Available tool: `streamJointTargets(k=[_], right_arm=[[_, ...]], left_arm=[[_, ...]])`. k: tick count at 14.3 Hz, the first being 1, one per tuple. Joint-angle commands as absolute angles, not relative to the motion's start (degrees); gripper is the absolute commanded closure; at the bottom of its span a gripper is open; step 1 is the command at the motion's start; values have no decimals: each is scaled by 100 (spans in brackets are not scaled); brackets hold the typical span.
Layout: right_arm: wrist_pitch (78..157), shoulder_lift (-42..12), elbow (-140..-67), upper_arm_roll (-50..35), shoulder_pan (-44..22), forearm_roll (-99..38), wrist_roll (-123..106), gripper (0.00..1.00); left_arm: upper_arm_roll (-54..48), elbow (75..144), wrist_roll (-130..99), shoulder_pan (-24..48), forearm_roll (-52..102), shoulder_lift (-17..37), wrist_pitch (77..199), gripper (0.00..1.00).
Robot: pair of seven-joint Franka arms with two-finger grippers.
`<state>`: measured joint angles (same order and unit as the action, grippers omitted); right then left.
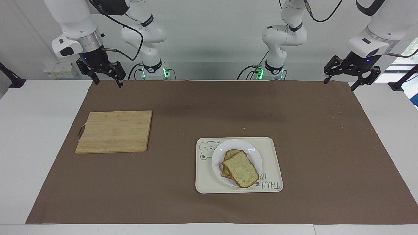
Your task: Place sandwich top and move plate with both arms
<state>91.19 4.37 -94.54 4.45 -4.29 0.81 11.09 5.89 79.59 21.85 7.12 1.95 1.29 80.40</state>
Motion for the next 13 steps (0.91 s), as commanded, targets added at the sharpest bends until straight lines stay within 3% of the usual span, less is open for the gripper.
streamJointTargets(k=[1,5,13], right_arm=[[9070,387,-9360,422,-360,-35,967,0],[9070,387,-9360,422,-352,-35,967,0],[9070,387,-9360,431,-352,-35,967,0]], left_arm=[[527,8093,2004,773,35,-297,7736,0],[536,8271,1881,747,44,-404,7769,0],[580,7998,1322,686,44,-149,7787,0]])
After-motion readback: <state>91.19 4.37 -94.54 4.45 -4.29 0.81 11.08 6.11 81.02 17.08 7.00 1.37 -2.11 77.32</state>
